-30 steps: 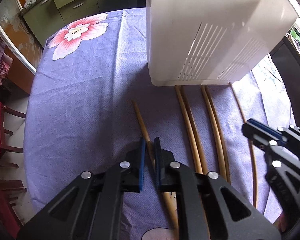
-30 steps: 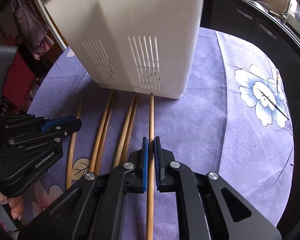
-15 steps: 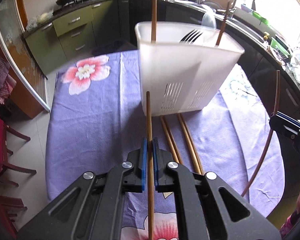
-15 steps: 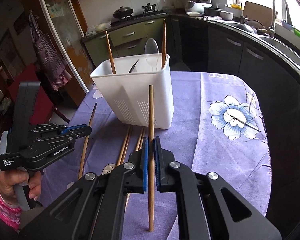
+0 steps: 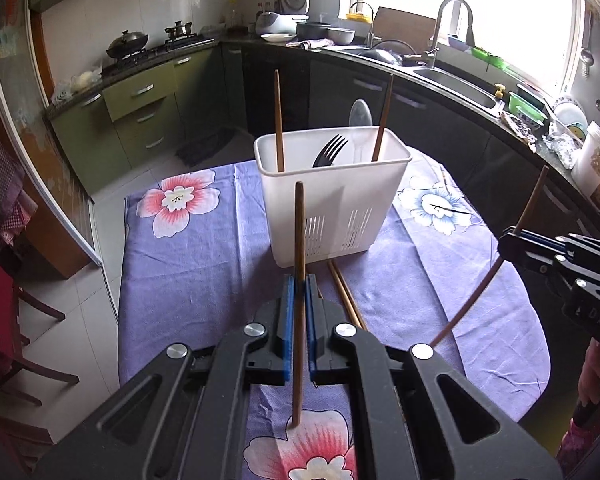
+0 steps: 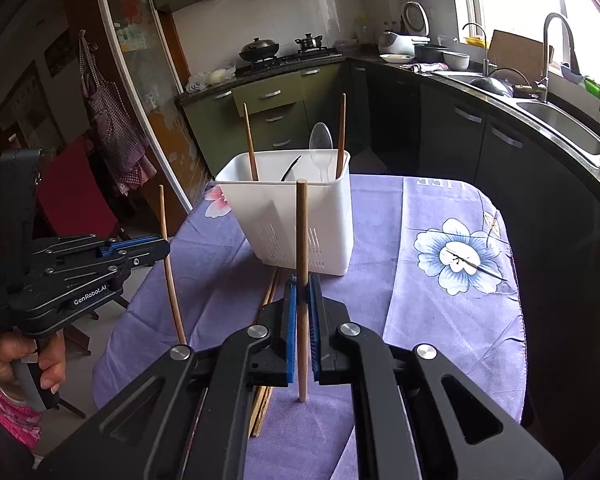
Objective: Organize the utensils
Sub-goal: 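Lift both chopsticks over the white caddy and open both tools to drop them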
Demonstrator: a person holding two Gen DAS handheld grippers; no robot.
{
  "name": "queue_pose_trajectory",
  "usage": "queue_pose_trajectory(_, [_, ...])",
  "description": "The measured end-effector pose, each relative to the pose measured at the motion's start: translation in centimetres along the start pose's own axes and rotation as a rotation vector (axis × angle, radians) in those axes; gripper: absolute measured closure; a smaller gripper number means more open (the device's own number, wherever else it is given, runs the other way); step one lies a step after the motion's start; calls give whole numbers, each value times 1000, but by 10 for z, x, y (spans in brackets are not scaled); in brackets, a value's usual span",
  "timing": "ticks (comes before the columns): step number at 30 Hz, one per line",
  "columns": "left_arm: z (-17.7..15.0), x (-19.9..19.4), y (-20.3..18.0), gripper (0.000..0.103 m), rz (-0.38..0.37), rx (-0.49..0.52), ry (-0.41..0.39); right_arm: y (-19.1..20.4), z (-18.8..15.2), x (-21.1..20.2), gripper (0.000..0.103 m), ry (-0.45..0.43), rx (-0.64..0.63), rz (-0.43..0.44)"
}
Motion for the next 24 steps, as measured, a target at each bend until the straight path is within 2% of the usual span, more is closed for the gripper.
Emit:
queue_pose_trajectory(14, [15, -16, -2, 98, -13, 5, -30, 2, 24, -22, 96, -54, -19, -4])
queue_pose_trajectory(24, [54, -46, -16, 98, -37, 26, -84, 0, 81, -49, 96, -110, -13, 6])
Point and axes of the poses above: each gripper's, at about its wrist camera, not at the fingertips, and x roughly the way its jaws point, y to its left, z to its top, the point moved 5 cm from there along x, roughly the way its jaws point, and after that the axes turned 3 degrees about -z, right-handed, at the moved point
